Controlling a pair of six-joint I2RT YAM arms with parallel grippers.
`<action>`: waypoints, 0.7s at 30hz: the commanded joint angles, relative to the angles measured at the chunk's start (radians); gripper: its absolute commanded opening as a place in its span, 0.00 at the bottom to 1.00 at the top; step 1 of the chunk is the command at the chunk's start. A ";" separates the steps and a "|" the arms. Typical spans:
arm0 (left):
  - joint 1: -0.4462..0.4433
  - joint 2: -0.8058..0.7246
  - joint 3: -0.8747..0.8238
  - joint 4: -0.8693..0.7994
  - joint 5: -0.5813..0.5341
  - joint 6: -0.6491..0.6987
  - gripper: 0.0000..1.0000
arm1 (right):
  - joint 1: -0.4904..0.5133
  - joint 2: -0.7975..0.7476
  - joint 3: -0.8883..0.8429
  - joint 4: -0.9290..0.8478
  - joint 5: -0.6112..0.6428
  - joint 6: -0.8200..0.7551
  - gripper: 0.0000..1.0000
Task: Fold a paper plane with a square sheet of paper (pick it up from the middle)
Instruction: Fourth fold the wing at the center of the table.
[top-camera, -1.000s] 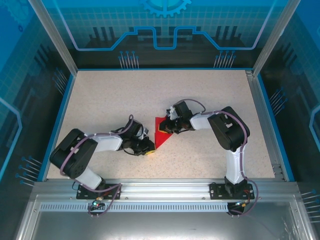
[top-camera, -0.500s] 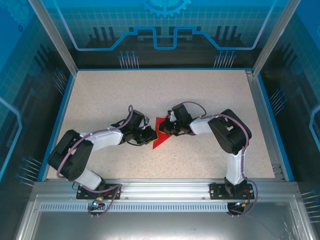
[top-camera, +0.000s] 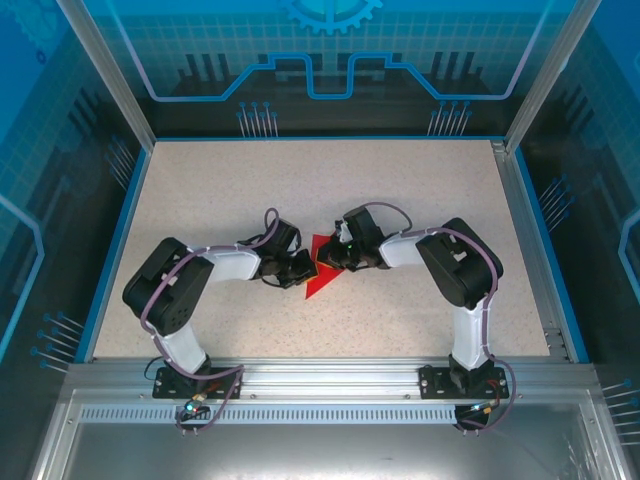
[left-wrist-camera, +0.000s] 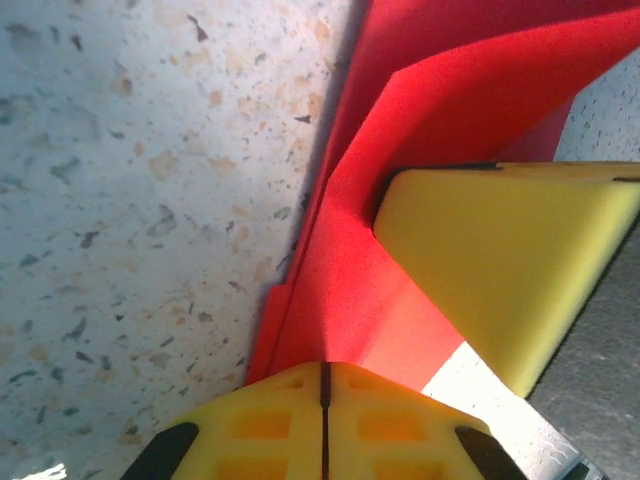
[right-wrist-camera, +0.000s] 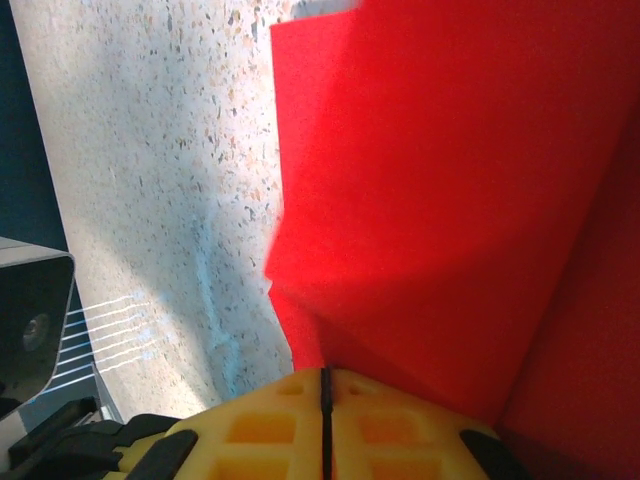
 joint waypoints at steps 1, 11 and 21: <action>-0.001 0.029 -0.021 -0.153 -0.109 -0.008 0.06 | 0.000 0.026 0.009 -0.170 0.016 -0.052 0.09; -0.003 0.037 -0.085 -0.164 -0.116 0.002 0.04 | -0.052 -0.068 0.150 -0.307 -0.028 -0.251 0.11; -0.007 0.043 -0.060 -0.174 -0.113 0.015 0.03 | 0.004 -0.025 0.125 -0.268 -0.023 -0.233 0.03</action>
